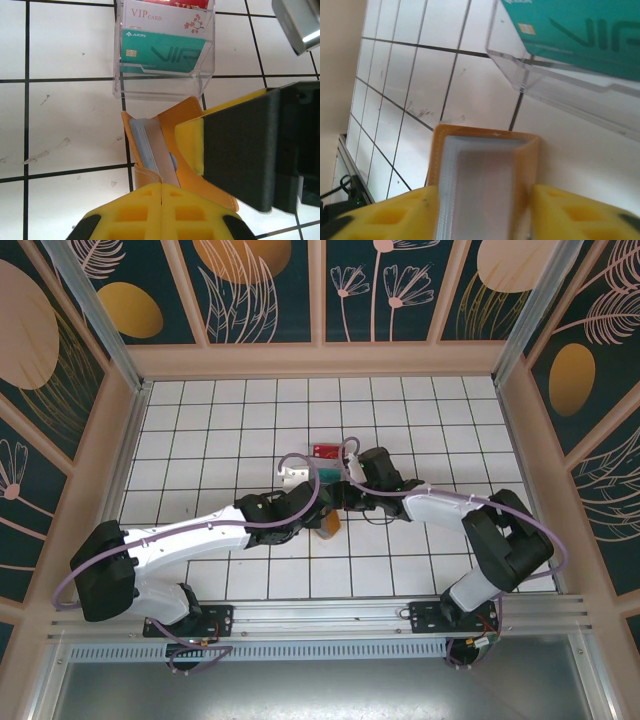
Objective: Take the credit cards out of the card holder
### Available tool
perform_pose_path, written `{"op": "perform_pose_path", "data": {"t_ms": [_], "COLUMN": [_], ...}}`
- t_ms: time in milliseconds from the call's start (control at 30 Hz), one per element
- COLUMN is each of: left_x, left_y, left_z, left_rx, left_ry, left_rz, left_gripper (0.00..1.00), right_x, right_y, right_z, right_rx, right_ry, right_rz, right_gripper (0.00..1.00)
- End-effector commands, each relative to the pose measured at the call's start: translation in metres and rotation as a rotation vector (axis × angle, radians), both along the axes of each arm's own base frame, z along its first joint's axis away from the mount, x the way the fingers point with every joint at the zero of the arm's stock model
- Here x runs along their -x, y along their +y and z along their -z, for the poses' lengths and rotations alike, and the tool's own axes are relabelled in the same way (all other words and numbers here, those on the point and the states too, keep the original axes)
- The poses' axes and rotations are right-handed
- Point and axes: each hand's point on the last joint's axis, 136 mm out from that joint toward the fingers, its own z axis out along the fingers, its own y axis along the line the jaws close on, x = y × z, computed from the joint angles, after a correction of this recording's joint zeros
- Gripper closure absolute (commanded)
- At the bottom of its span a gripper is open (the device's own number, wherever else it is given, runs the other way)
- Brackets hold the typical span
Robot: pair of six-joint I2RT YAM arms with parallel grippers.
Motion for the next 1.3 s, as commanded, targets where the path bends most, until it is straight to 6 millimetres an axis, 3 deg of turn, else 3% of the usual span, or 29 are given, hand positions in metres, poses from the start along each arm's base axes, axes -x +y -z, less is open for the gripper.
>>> {"op": "perform_pose_path", "data": {"t_ms": [0,167,400,567,700,733,800,833,1067,1267], "left_x": [-0.004,-0.004,-0.007,-0.010,-0.009,-0.009,-0.009,-0.010,-0.018,-0.013], "left_y": [0.000,0.019,0.059,0.072,0.067,0.066,0.063,0.062,0.034,0.009], "left_z": [-0.003,0.006,0.034,0.049,0.060,0.061,0.058,0.053,0.011,0.025], "left_rx": [-0.012,-0.090,-0.177,-0.148,-0.111,-0.107,-0.097,-0.092,0.061,0.182], "left_ry": [-0.017,-0.022,0.022,0.043,0.065,0.069,0.078,0.079,0.036,0.097], "left_rz": [-0.009,-0.048,-0.112,-0.127,-0.108,-0.104,-0.105,-0.109,-0.077,-0.037], "left_gripper": [1.00,1.00,1.00,1.00,0.94,0.89,0.64,0.60,0.55,0.60], "right_x": [0.004,0.003,0.004,0.009,0.010,0.010,0.010,0.010,0.011,0.012], "right_y": [-0.008,-0.023,-0.040,-0.044,-0.050,-0.051,-0.053,-0.054,-0.056,-0.056], "right_z": [0.017,0.025,0.031,0.032,0.030,0.030,0.030,0.029,0.031,0.032], "right_rx": [0.081,0.119,0.076,0.024,-0.015,-0.016,-0.015,-0.017,-0.012,-0.011], "right_ry": [0.018,0.018,0.054,0.076,0.073,0.072,0.068,0.065,0.066,0.066], "right_rz": [-0.005,0.040,0.137,0.201,0.258,0.262,0.278,0.282,0.288,0.289], "right_gripper": [0.67,1.00,1.00,1.00,1.00,1.00,1.00,1.00,1.00,1.00]}}
